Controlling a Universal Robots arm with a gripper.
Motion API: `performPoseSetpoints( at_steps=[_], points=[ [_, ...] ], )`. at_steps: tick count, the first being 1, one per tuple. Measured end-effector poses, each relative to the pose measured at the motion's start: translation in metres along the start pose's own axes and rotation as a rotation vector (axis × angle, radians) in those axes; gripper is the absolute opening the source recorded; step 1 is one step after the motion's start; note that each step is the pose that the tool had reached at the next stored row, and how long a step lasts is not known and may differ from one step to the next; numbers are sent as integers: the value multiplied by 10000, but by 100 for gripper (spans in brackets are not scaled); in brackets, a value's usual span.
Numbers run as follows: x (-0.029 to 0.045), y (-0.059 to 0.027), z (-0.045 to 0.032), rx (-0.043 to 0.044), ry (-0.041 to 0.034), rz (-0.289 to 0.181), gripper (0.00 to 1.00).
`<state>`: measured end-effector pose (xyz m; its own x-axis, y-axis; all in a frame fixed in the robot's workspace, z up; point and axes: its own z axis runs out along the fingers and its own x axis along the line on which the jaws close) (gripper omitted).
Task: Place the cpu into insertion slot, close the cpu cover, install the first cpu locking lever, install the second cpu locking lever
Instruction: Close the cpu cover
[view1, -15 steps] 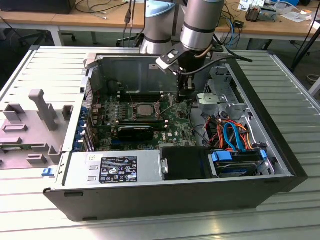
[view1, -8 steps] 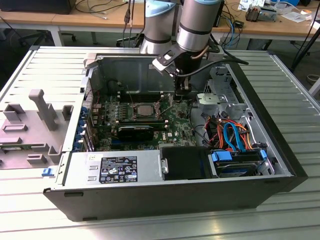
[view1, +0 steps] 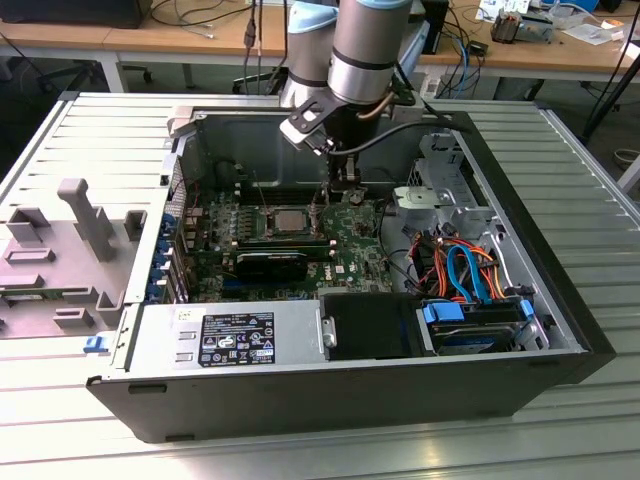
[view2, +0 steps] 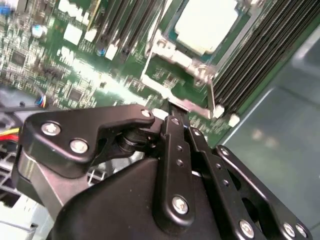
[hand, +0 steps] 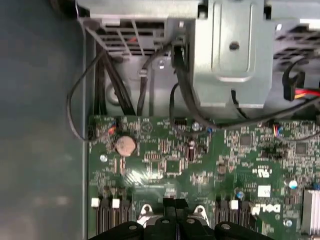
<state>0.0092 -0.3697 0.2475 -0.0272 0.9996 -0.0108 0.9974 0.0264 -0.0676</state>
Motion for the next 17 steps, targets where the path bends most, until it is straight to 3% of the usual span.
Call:
performPoseSetpoints(
  at_steps=[2,5,9,13,17],
  points=[
    [3,-106,7,-5,-2,0,11],
    [10,-334,26,-22,1,1,11],
    [15,-516,80,-23,-5,-112,11],
    [20,-642,194,-24,-7,-153,11],
    [22,-680,306,-25,-8,-181,11]
  ],
)
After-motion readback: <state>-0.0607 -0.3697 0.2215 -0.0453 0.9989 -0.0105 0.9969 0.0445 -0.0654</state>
